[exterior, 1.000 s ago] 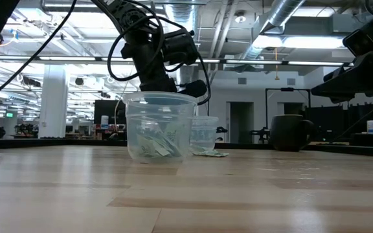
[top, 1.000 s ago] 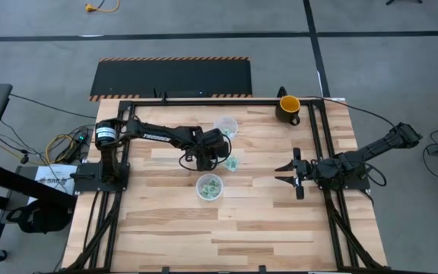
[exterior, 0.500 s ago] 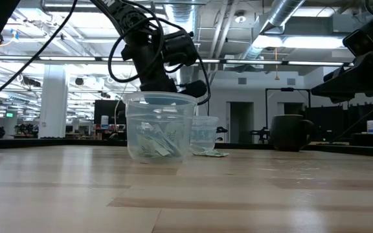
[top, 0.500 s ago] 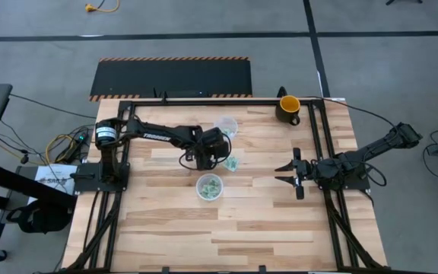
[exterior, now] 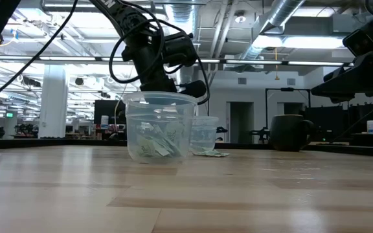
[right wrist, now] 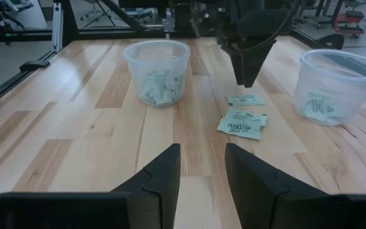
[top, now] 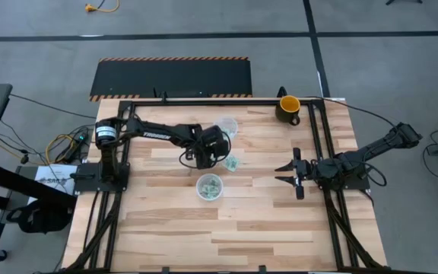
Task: Pick and place items into bin
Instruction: Put the top left stevia packet into the top bin
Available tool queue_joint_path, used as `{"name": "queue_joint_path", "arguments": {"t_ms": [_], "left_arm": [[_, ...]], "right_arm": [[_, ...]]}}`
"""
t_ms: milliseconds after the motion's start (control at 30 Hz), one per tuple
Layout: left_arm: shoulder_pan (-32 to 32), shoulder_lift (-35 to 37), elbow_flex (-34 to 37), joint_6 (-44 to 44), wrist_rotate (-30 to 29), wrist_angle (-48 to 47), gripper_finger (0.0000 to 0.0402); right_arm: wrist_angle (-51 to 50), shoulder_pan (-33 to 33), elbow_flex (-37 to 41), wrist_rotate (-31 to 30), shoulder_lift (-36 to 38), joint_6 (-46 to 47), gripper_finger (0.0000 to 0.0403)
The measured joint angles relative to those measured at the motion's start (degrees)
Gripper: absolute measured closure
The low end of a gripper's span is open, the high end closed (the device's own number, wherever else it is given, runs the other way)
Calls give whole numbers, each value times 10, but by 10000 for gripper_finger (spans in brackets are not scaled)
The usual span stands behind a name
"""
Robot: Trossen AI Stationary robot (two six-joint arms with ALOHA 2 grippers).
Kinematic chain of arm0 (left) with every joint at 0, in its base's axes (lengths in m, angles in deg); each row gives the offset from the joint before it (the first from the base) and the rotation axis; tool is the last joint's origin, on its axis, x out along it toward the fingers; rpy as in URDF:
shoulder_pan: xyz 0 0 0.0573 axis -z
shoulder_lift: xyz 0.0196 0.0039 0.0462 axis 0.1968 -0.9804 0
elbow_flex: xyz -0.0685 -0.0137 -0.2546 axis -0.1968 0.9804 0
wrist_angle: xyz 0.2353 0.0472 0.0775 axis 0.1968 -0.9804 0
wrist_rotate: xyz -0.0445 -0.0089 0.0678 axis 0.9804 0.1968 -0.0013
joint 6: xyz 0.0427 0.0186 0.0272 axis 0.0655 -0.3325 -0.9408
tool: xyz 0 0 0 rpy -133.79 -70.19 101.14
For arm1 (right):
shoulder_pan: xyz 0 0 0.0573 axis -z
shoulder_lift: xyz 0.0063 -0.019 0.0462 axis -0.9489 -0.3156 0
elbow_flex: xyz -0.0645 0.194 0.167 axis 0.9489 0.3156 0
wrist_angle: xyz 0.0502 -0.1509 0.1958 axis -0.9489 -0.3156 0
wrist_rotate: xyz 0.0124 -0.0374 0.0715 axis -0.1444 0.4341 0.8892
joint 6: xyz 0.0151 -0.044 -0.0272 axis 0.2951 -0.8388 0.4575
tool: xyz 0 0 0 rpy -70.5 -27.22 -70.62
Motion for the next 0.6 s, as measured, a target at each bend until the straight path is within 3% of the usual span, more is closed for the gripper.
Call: {"name": "queue_joint_path", "arguments": {"t_ms": [600], "left_arm": [[-12,-37,-2,-1,12,24,226]], "right_arm": [[0,0,0,0,1,0,284]]}}
